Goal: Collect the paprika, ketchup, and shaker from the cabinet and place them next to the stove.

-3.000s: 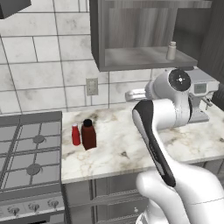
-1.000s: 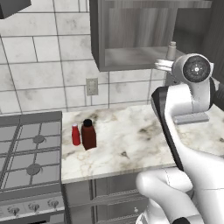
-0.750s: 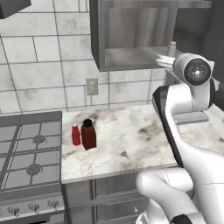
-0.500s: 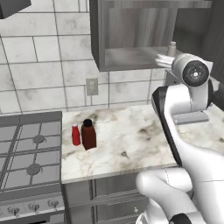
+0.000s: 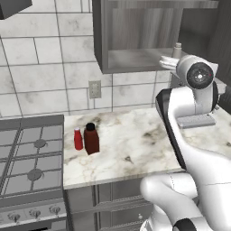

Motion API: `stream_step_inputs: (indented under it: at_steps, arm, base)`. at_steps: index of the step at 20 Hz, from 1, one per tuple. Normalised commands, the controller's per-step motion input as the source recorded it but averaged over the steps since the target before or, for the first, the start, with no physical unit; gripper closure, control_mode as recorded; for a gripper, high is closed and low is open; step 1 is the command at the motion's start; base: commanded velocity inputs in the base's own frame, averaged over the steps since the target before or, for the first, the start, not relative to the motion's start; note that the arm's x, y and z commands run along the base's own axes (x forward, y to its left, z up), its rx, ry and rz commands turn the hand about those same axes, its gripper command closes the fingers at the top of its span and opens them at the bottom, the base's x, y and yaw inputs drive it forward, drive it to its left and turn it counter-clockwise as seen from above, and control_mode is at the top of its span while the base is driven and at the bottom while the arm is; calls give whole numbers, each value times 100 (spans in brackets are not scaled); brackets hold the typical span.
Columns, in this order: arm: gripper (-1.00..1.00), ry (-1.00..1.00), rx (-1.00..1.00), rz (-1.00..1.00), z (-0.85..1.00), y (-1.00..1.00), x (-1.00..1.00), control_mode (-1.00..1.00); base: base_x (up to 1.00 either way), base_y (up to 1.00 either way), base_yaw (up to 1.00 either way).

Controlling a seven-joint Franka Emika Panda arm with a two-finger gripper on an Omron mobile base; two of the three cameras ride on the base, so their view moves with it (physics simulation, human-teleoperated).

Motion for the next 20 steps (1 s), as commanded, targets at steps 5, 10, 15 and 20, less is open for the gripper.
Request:
stream_step_inputs:
  at_steps: [5,10,15,20]
  arm:
    - [-100,2,0,0,0,0,22,-100]
    - [-100,2,0,0,0,0,41,-100]
    - [-100,0,0,0,0,-3,26,-100]
    - [-100,1,0,-6,6,-7,49,-100]
  base:
    - [0,0,0]
    - [0,0,0]
    - [0,0,0]
    - [0,0,0]
